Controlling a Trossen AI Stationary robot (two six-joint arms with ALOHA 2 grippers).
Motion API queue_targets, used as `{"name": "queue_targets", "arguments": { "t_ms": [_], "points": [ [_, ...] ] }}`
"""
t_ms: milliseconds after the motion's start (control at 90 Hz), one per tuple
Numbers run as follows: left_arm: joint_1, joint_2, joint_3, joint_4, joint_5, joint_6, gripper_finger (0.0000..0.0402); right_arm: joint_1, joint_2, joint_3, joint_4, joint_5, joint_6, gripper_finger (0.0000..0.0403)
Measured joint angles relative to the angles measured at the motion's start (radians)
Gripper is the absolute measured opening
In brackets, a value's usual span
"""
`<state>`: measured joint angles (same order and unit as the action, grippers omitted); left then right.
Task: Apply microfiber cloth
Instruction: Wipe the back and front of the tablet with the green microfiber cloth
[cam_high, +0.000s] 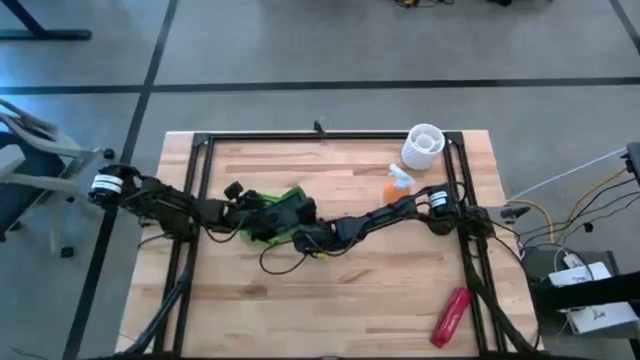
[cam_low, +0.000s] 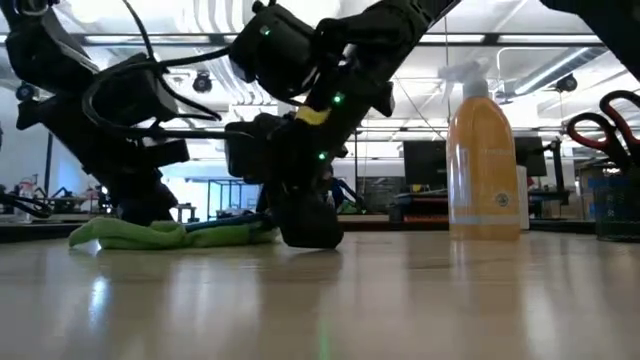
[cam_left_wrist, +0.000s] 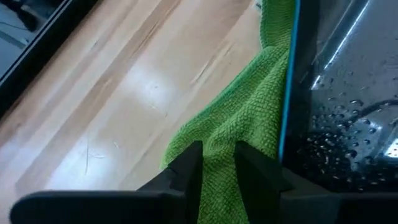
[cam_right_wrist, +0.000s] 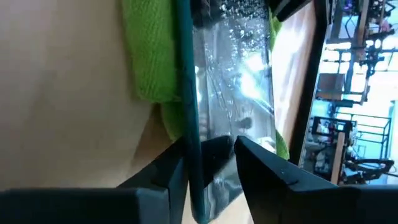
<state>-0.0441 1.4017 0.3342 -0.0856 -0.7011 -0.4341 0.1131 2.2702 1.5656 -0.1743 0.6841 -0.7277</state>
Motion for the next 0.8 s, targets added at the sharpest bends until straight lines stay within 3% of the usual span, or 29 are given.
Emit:
{"name": "queue_targets", "arguments": {
  "t_ms": [211, 467, 611, 800],
  "points": [
    [-0.001, -0.014, 0.051, -0.063, 0.032, 0.080, 0.0066, 0.000, 0.015, 0.002, 0.034, 0.004, -0.080, 0.0063],
    [-0.021, -0.159, 0.193, -0.294, 0.091, 0.208, 0.0061, 0.017, 0.021, 0.003, 0.062, 0.087, -0.102, 0.0037],
    [-0.037, -0.286, 0.234, -0.385, 0.077, 0.220, 0.0060, 0.026, -0.016, 0.000, 0.055, 0.106, -0.038, 0.0024],
    [-0.121, -0.486, 0.232, -0.369, -0.008, 0.257, 0.0059, 0.042, -0.121, 0.009, -0.023, 0.093, 0.136, 0.0021]
  ]
}}
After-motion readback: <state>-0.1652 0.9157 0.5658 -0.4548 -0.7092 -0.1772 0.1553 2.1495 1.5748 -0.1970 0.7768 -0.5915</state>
